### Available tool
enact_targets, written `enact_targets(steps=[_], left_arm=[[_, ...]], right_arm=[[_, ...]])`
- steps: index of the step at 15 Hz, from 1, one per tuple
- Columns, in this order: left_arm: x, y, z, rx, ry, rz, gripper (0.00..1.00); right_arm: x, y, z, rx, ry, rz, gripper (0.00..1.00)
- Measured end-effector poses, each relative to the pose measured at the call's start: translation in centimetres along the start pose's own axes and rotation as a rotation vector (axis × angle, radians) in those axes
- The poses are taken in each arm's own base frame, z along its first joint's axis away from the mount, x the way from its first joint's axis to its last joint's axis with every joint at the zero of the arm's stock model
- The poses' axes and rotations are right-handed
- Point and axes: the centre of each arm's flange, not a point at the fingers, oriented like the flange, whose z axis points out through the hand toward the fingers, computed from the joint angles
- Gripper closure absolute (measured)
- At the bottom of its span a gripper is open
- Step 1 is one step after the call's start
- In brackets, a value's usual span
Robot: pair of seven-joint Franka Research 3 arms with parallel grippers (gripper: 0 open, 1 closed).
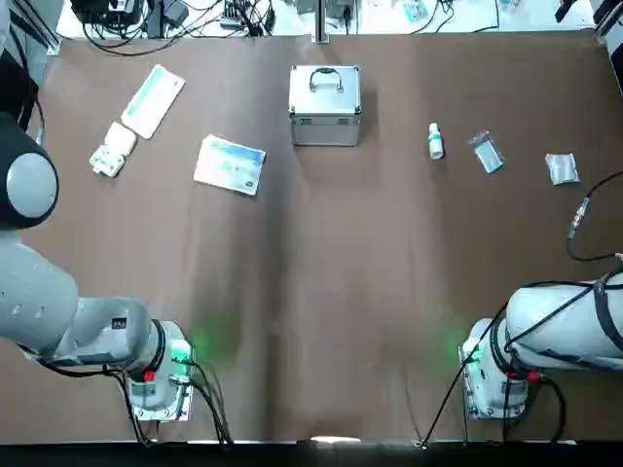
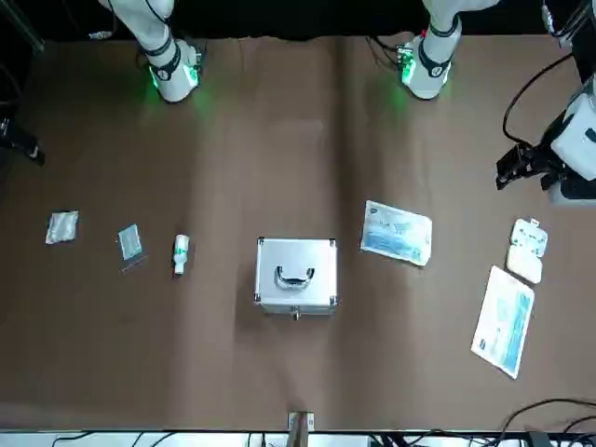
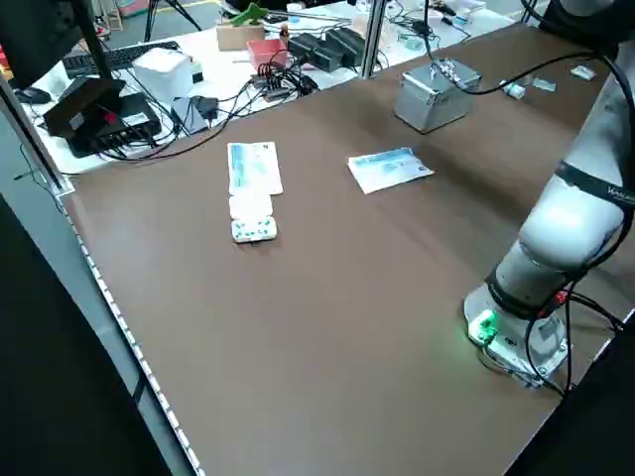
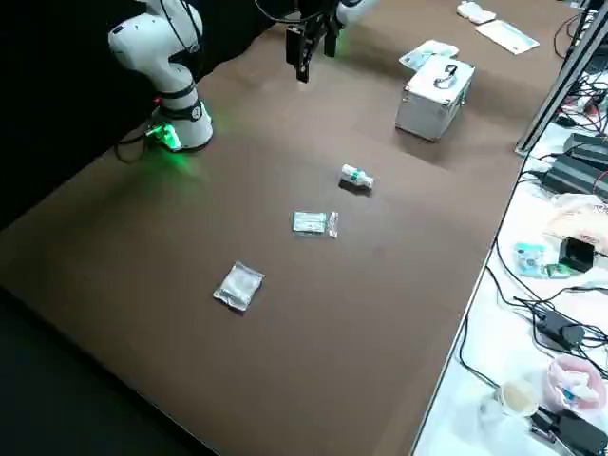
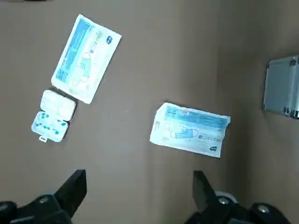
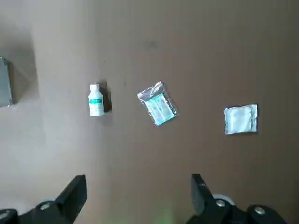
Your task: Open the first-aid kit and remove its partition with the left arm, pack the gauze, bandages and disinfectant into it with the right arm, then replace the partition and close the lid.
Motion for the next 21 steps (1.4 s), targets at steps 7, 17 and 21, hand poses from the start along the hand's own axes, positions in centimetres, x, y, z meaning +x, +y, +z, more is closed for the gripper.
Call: enact_targets(steps=[7, 17, 21], left_arm=[[-0.4, 0.1, -0.5, 0.001, 0.004, 0.004, 0.00], [3.2, 15.2, 12.8, 0.013, -0.131, -0.218, 0.00], [4.3, 20.3, 14.4, -0.026, -0.068, -0.556, 0.00]], right_arm=[[0.2, 0.1, 0.2, 0.000, -0.002, 0.002, 0.01], [10.3, -7.0, 10.8, 0.006, -0.033, 0.239, 0.01], [13.1, -11.5, 15.5, 0.008, -0.018, 0.298, 0.01]])
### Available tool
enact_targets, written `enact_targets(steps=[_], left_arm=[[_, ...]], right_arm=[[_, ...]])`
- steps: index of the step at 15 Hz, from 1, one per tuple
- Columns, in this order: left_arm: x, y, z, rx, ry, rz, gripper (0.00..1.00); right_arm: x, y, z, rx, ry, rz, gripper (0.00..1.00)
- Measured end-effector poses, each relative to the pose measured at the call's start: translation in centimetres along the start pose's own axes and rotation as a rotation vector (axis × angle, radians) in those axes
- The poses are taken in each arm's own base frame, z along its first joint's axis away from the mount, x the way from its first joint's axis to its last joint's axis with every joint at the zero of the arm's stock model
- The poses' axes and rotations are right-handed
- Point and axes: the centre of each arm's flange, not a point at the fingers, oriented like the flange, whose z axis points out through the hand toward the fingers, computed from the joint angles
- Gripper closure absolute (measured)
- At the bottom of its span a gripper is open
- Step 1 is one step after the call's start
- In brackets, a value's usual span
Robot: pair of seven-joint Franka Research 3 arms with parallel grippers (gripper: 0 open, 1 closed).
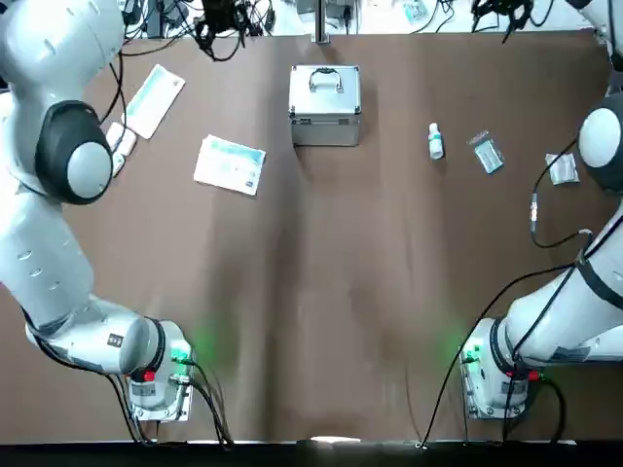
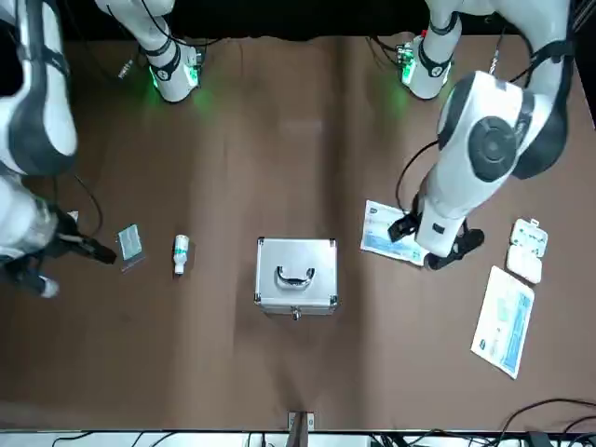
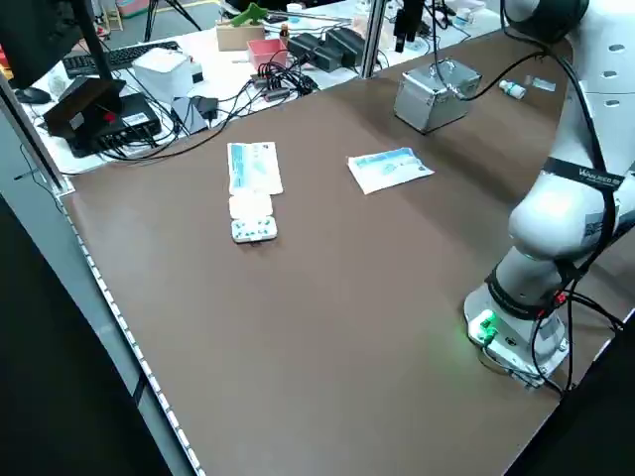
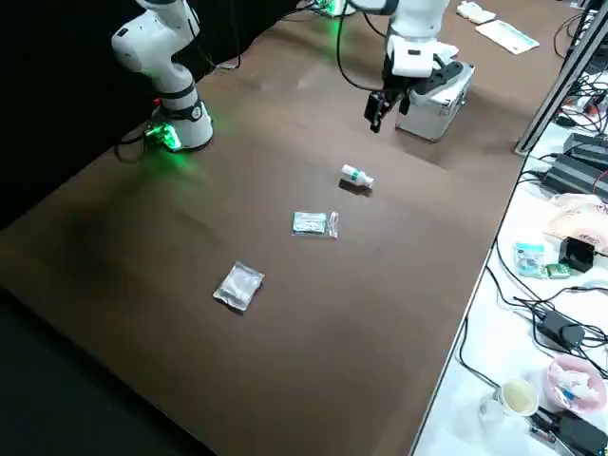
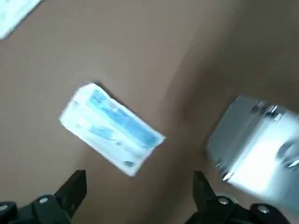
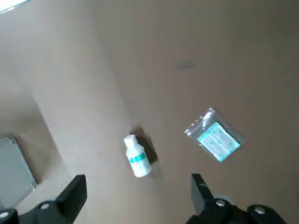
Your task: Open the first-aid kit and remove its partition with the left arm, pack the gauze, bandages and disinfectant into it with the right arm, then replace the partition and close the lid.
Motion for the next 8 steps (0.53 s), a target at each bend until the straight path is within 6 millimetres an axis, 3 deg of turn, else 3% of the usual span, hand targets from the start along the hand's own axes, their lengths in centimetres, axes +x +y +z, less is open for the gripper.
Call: enact_targets(steps=[4, 8], left_arm=[[-0.9, 3.5, 0.6, -0.095, 0.010, -0.271, 0.00], [-3.2, 6.8, 1.5, -0.173, 0.010, -0.483, 0.00]], right_arm=[[0.3, -2.3, 1.4, 0.009, 0.020, -0.019, 0.01], [0.4, -4.6, 2.6, 0.018, 0.020, -0.032, 0.01]])
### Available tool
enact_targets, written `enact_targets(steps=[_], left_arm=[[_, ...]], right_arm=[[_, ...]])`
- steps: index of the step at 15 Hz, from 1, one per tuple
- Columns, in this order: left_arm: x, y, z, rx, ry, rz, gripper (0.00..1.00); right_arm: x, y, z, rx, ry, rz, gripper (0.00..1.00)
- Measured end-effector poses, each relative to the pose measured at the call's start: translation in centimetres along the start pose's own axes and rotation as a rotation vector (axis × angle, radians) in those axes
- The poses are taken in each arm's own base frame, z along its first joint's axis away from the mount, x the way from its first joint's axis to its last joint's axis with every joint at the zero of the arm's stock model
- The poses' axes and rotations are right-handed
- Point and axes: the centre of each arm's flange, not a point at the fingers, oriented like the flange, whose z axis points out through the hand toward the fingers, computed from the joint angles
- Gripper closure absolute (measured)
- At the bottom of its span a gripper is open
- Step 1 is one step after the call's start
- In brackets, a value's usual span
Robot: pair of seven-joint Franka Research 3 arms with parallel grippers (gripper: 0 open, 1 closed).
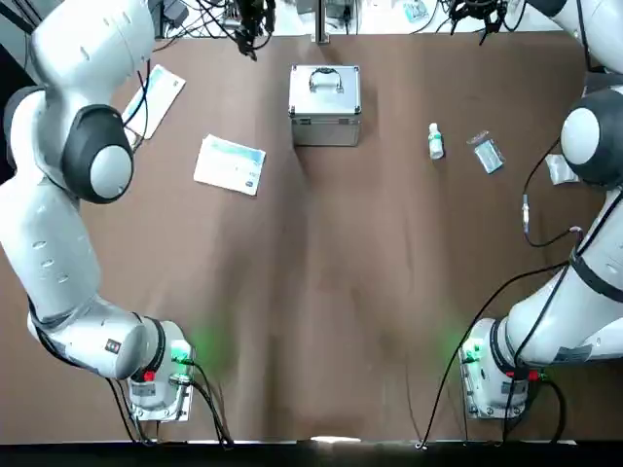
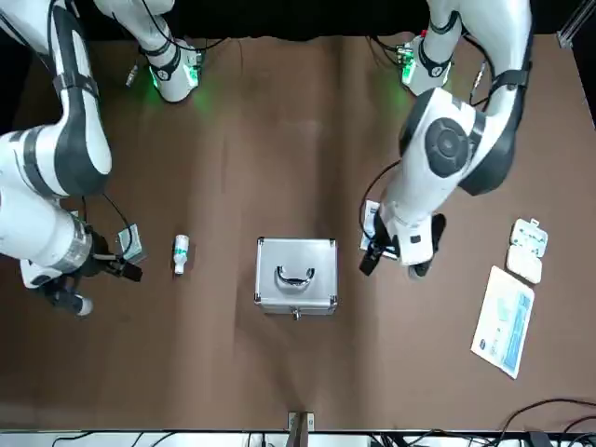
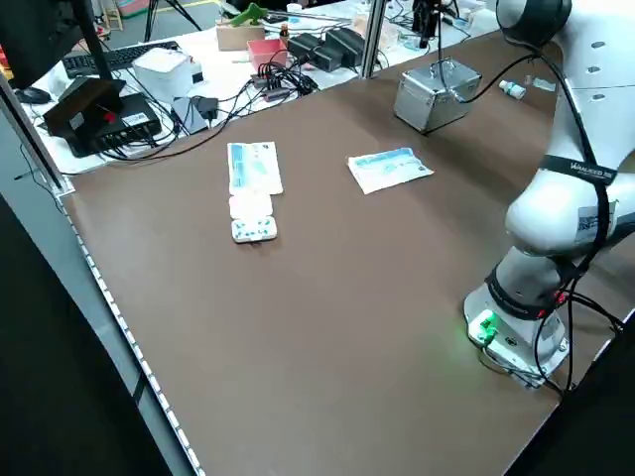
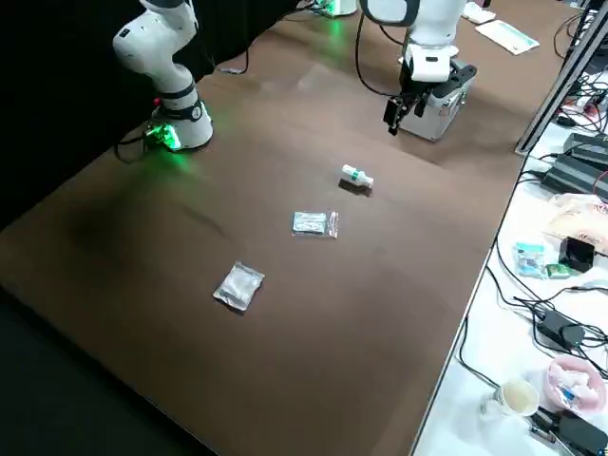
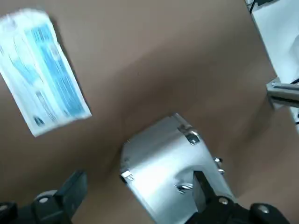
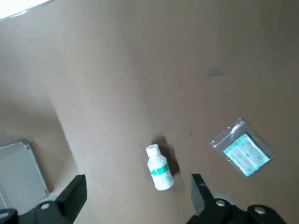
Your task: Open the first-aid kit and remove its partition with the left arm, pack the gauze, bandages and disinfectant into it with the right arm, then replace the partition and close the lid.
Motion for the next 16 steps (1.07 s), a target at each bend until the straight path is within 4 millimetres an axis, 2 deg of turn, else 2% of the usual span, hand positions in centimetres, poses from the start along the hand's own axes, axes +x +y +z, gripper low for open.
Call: enact_targets(steps=[3, 6, 9, 10, 11, 16], left_arm=[[-2.7, 1.1, 0.7, -0.028, -0.013, -0.168, 0.00], [-5.6, 2.1, 2.4, -0.057, -0.034, -0.309, 0.00], [-8.6, 2.6, 4.3, -0.068, -0.050, -0.397, 0.00], [-9.2, 2.7, 4.9, -0.065, -0.049, -0.415, 0.00], [-9.9, 3.0, 6.0, -0.068, -0.051, -0.430, 0.00], [-11.8, 4.0, 8.5, -0.111, -0.049, -0.410, 0.00]], right_arm=[[-0.1, -1.4, 1.4, 0.063, -0.045, 0.054, 0.01], [0.1, -3.4, 3.7, 0.101, -0.092, 0.180, 0.01], [1.3, -5.8, 6.6, 0.175, -0.125, 0.425, 0.01], [1.8, -6.7, 7.7, 0.202, -0.116, 0.489, 0.01], [2.1, -8.6, 10.4, 0.221, -0.109, 0.555, 0.01], [1.6, -13.9, 15.9, 0.307, -0.017, 0.677, 0.01]])
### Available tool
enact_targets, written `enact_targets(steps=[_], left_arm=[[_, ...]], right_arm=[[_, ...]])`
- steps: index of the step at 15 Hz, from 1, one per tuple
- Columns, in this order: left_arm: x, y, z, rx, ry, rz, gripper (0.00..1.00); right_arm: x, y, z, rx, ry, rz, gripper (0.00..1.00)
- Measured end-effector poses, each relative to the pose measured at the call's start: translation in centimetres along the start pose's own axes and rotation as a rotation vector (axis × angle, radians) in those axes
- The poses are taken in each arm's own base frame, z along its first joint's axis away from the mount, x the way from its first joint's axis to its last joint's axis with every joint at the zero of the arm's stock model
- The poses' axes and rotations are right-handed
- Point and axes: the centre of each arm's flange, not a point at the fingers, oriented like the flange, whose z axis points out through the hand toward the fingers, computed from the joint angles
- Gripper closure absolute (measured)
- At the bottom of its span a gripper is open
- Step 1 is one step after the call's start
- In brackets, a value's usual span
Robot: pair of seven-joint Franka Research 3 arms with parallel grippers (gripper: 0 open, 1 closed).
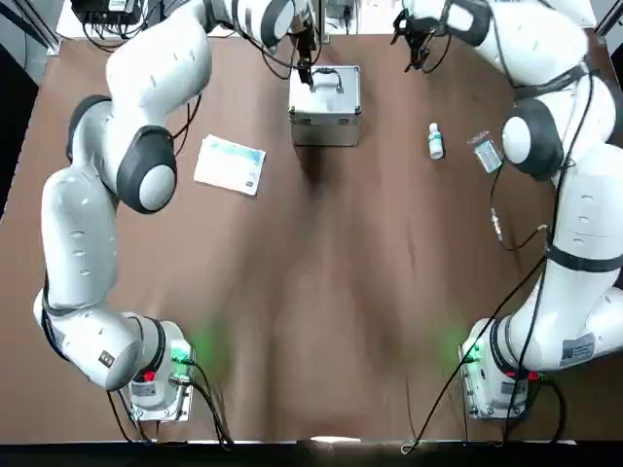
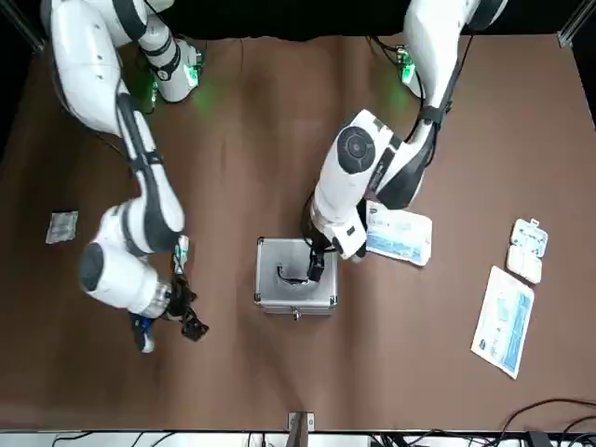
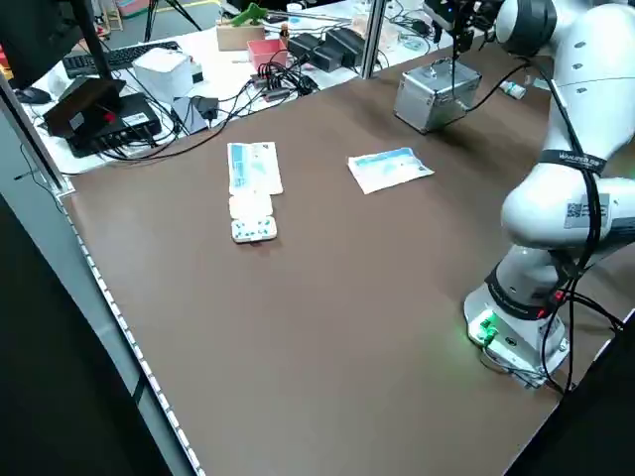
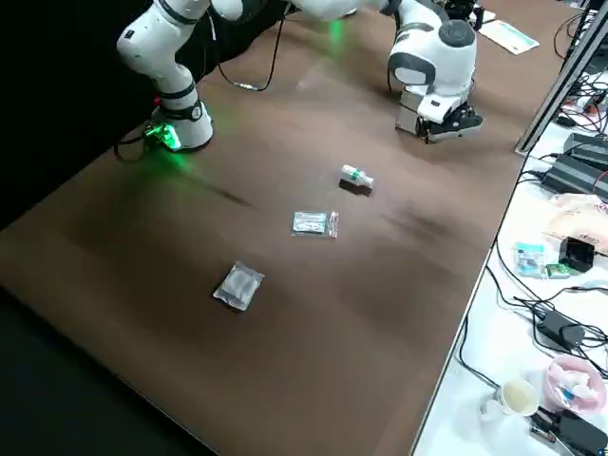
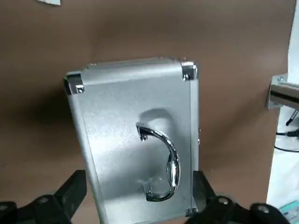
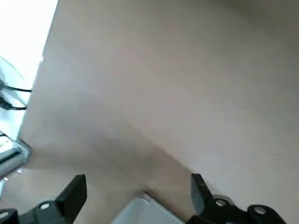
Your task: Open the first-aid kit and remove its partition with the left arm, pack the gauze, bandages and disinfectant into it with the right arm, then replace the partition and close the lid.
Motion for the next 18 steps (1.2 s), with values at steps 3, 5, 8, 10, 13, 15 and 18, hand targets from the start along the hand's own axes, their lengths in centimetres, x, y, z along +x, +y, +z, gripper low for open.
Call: enact_targets(steps=[3, 5, 8, 10, 13, 15, 18], left_arm=[[-1.1, -0.1, 0.7, -0.039, -0.020, 0.012, 0.00], [-1.1, 0.1, 1.4, -0.058, -0.031, 0.011, 0.00], [-1.0, 0.4, 2.7, -0.092, -0.041, 0.010, 0.00], [-0.9, 0.5, 3.6, -0.108, -0.044, 0.009, 0.00], [-0.7, 0.6, 5.2, -0.130, -0.041, 0.013, 0.00], [-1.2, 0.3, 6.2, -0.151, -0.030, 0.028, 0.00], [-2.3, -0.4, 6.9, -0.164, -0.018, 0.053, 0.00]], right_arm=[[-2.2, -0.4, 4.2, 0.040, 0.020, 0.060, 0.01], [-3.1, -0.4, 5.8, 0.034, 0.014, 0.088, 0.01], [-4.6, -0.6, 6.8, 0.041, -0.038, 0.118, 0.01], [-5.2, -0.8, 6.9, 0.056, -0.091, 0.163, 0.01], [-5.4, -0.8, 7.3, 0.078, -0.173, 0.242, 0.02], [-5.7, -0.8, 7.7, 0.077, -0.217, 0.274, 0.02], [-6.0, -0.3, 8.8, 0.038, -0.268, 0.299, 0.03]])
